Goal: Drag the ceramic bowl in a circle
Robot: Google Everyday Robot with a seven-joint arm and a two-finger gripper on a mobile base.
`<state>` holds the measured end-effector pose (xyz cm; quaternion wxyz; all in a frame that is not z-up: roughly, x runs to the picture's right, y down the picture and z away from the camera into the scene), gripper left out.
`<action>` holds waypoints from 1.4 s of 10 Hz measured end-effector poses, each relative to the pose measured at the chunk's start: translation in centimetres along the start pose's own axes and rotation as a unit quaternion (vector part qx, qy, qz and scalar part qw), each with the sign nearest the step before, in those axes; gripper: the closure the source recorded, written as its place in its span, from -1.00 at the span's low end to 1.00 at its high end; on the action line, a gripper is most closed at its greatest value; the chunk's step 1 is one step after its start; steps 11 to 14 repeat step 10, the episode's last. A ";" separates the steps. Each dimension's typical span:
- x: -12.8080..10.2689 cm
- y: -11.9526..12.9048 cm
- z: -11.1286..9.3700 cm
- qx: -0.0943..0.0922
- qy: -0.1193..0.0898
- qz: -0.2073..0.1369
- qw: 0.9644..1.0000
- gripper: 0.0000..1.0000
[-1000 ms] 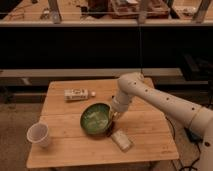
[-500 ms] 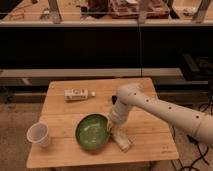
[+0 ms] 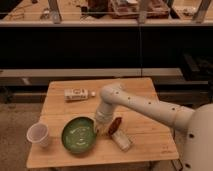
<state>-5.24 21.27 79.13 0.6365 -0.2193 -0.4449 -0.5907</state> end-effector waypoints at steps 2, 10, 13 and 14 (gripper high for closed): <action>2.9 -1.4 -0.6 -0.004 0.006 -0.009 1.000 1.00; 7.2 2.2 -4.7 0.013 0.052 0.061 0.997 1.00; 7.2 2.2 -4.7 0.013 0.052 0.061 0.997 1.00; 7.2 2.2 -4.7 0.013 0.052 0.061 0.997 1.00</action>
